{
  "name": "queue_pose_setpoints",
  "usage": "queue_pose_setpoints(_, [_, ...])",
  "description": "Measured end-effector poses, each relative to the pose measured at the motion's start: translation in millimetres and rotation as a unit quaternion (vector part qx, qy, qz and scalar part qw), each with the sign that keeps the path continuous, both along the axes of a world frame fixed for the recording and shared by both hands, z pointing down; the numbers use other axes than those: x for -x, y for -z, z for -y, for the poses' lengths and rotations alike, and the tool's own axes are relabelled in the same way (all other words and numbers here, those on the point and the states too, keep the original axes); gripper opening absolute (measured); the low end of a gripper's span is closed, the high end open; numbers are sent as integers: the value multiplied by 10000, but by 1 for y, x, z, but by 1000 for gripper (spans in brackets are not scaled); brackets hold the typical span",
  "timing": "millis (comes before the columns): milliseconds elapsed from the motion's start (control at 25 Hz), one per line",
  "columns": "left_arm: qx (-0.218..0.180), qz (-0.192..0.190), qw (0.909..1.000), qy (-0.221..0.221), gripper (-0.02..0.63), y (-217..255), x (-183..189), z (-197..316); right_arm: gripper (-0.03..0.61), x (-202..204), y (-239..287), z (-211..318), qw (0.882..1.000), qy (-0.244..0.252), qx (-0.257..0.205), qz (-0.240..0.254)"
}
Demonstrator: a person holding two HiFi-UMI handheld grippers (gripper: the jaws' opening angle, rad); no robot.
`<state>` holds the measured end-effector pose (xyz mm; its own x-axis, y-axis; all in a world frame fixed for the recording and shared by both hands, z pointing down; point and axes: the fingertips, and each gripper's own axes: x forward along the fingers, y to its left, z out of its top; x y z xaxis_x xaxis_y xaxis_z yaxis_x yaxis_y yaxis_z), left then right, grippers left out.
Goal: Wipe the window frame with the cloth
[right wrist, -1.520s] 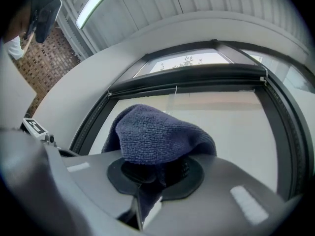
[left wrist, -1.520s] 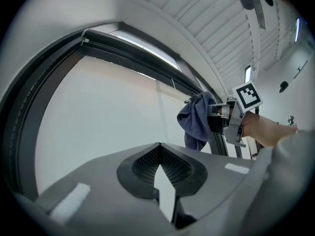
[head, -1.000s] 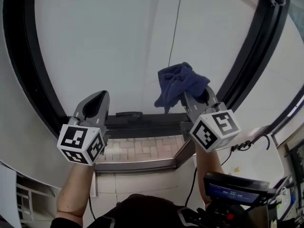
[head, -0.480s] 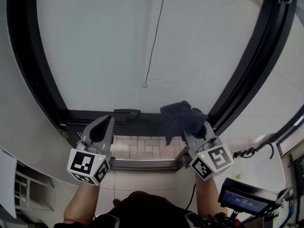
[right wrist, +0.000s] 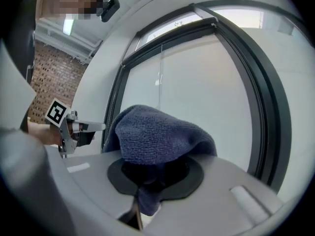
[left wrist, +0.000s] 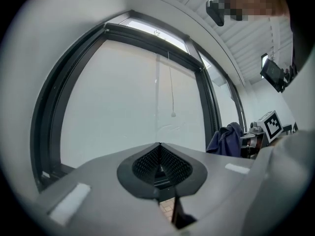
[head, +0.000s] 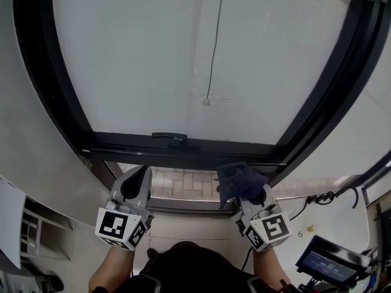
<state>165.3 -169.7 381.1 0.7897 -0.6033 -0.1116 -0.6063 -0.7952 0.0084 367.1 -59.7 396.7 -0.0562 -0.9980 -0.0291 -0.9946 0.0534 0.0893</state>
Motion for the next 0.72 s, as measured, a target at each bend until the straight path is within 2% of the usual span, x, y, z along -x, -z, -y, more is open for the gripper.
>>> queue_pose_setpoints(160, [124,112,9999,16,-6,-10,1,1,48,1,-9,2,9999,114,33,116])
queue_pose_setpoints(320, [290,186,9993,-159,-6,-22,1,-5,46,-5,-11,1,9999,-18,-38,164])
queue_pose_setpoints(480, [269,244,9989,-299,-6,-28,-1,-6,46,-11,-13,4,9996,-94,-57,275])
queue_pose_setpoints(720, [295,469,9985,17,-6,-21,18,2,46,10,-18,22,9996,140,-186,187])
